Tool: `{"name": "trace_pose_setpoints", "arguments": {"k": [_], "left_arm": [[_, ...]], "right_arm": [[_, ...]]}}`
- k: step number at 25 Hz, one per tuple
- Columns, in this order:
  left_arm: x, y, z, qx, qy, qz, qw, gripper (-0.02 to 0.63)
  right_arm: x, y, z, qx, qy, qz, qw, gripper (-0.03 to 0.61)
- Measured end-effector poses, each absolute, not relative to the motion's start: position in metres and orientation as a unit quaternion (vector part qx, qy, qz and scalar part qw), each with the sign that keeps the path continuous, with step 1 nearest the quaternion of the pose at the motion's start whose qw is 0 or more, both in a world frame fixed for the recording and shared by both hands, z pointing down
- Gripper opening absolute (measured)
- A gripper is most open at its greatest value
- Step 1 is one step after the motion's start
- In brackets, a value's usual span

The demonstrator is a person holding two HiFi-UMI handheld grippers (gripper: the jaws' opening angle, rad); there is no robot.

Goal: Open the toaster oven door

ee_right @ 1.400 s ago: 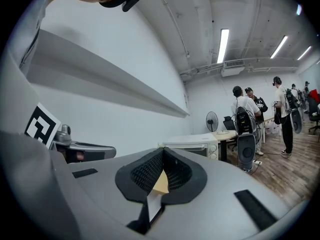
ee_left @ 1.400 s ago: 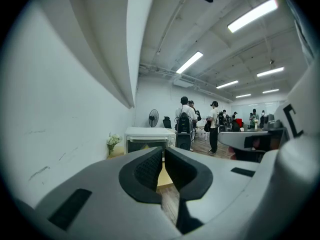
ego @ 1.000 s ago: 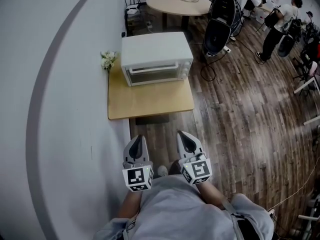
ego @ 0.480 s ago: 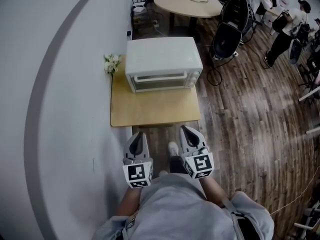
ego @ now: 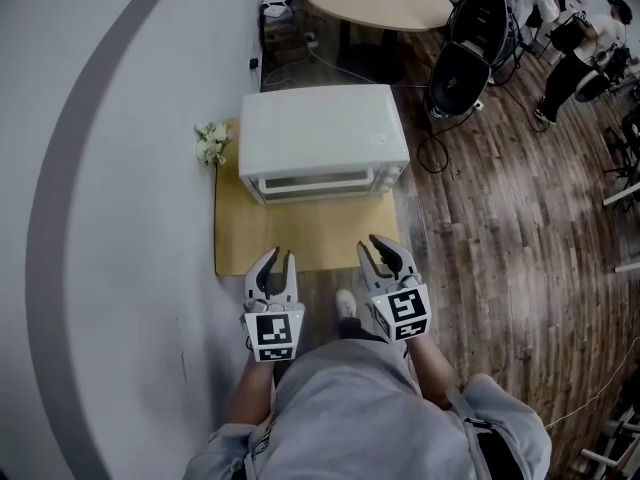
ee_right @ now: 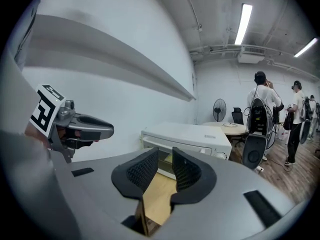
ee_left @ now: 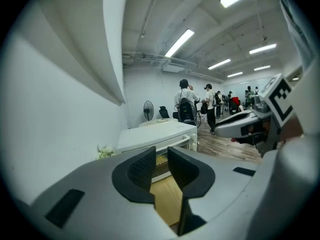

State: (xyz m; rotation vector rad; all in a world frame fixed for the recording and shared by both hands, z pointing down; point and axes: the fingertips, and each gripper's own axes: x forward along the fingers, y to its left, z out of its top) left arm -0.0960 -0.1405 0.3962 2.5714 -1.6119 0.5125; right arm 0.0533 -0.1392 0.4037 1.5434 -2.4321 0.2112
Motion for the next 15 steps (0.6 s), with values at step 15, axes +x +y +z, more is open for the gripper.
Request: {"name": "trace_pose_setpoints", "arguments": {"k": [15], "left_arm": [[-0.051, -0.247, 0.451, 0.834, -0.371, 0.405, -0.053, 0.120]], "right_arm": [[0.060, -0.252, 0.453, 0.390, -0.848, 0.012, 0.359, 0.123]]}}
